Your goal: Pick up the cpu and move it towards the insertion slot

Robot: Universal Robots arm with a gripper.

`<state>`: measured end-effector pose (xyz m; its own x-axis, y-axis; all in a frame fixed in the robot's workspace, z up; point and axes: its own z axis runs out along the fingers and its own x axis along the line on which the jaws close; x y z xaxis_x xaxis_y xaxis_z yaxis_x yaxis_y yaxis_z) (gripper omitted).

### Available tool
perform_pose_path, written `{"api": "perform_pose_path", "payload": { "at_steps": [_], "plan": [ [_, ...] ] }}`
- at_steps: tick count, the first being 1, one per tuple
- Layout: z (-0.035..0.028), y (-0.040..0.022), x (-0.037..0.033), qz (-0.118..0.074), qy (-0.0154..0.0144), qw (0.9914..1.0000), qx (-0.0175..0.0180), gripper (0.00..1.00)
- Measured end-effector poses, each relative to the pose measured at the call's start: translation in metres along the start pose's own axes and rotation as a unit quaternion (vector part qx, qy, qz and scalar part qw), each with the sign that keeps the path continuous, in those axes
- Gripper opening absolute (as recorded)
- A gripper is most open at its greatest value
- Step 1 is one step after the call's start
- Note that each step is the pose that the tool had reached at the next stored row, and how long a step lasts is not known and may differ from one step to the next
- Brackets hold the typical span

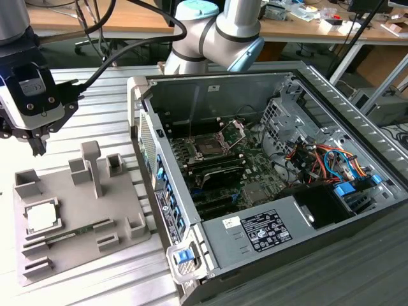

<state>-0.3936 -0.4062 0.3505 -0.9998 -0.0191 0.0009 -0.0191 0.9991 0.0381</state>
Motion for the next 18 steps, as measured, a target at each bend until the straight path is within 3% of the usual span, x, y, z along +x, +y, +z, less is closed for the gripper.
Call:
{"api": "perform_pose_path", "payload": {
  "at_steps": [18],
  "plan": [
    [0.0052, -0.0002, 0.0009, 0.000, 0.0000, 1.00000, 0.0000, 0.11]
  ]
}}
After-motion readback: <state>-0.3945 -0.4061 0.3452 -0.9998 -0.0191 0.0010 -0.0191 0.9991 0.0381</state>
